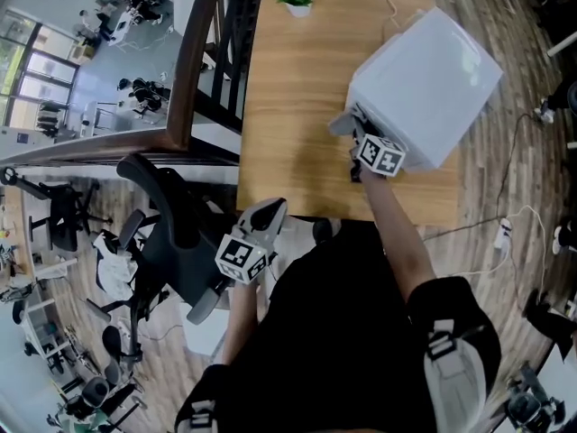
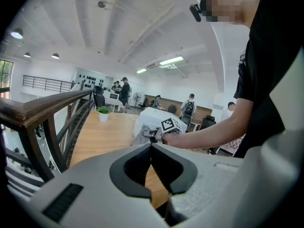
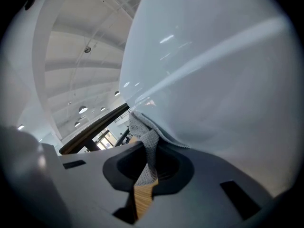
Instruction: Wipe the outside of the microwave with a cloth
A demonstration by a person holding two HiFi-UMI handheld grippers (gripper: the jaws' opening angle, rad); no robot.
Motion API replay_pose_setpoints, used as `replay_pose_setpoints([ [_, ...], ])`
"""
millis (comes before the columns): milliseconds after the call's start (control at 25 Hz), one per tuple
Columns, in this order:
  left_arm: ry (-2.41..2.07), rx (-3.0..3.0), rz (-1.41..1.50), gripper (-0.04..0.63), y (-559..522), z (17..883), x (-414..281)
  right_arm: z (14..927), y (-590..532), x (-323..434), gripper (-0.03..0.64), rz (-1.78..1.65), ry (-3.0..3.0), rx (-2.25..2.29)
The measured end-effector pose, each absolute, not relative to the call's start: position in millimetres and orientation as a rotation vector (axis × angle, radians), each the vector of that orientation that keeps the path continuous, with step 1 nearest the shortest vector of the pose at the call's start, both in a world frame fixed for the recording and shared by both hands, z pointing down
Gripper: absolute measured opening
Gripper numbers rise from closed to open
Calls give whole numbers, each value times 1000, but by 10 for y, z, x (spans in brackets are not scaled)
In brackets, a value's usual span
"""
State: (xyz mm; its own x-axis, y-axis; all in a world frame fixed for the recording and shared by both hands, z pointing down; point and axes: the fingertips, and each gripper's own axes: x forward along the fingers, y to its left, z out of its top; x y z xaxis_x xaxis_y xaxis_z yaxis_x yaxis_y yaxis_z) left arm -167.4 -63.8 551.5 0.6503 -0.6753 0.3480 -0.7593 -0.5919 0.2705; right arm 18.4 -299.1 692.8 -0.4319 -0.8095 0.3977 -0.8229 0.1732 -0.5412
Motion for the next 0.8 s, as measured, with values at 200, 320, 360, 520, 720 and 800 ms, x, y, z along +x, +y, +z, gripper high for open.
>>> replay_pose_setpoints([
  [200,-1093,2502,290,-5,-630,5488,-1602,6927,-2886,290,27,1108,-2385,1673],
  [320,-1067,2517,295,-5,-607,5476,-1547,6862,-2813,386,26,1108,-2380,1695],
  [360,-1059,2522,296,-5,-598,5472,-1529,6849,-2786,424,26,1122,-2380,1704],
  [520,-1026,2547,296,-5,-568,5442,-1468,6817,-2679,580,26,1174,-2377,1747],
  [720,-985,2569,295,-5,-517,5418,-1394,6810,-2531,772,26,1212,-2355,1790],
  [800,-965,2579,295,-5,-487,5409,-1358,6798,-2472,851,28,1216,-2349,1806],
])
